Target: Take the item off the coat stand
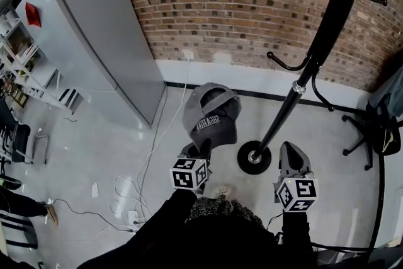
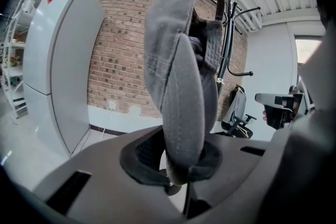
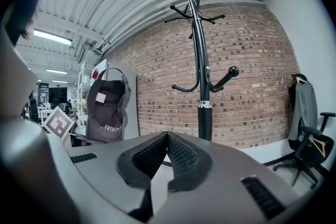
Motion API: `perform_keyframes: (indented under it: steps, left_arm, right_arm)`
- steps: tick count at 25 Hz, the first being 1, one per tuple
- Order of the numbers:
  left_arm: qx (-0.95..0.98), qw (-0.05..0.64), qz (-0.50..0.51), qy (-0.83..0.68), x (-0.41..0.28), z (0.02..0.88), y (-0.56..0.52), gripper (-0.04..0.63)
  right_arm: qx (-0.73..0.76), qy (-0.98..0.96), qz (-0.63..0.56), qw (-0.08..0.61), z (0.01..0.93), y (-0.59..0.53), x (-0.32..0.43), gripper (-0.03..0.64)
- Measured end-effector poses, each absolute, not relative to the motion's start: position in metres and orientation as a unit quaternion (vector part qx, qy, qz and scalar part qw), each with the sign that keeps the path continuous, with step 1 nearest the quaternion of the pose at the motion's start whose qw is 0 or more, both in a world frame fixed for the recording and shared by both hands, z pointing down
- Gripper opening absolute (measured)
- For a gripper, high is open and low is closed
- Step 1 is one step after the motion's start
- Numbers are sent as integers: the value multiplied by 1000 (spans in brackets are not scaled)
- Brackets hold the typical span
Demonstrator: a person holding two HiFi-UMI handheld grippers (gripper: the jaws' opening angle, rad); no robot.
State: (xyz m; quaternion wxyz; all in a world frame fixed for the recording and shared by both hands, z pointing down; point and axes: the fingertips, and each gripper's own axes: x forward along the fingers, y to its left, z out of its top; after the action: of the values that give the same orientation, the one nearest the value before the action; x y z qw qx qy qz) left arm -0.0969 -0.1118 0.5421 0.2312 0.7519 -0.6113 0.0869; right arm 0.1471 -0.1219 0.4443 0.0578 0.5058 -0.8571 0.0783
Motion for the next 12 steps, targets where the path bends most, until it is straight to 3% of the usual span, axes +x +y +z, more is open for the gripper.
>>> perform_keyframes:
  steps: [12]
  left_arm:
    - [753, 228, 89, -611, -98, 542, -114, 40]
  right_arm:
    - [499, -861, 67, 69, 442, -125, 141, 8]
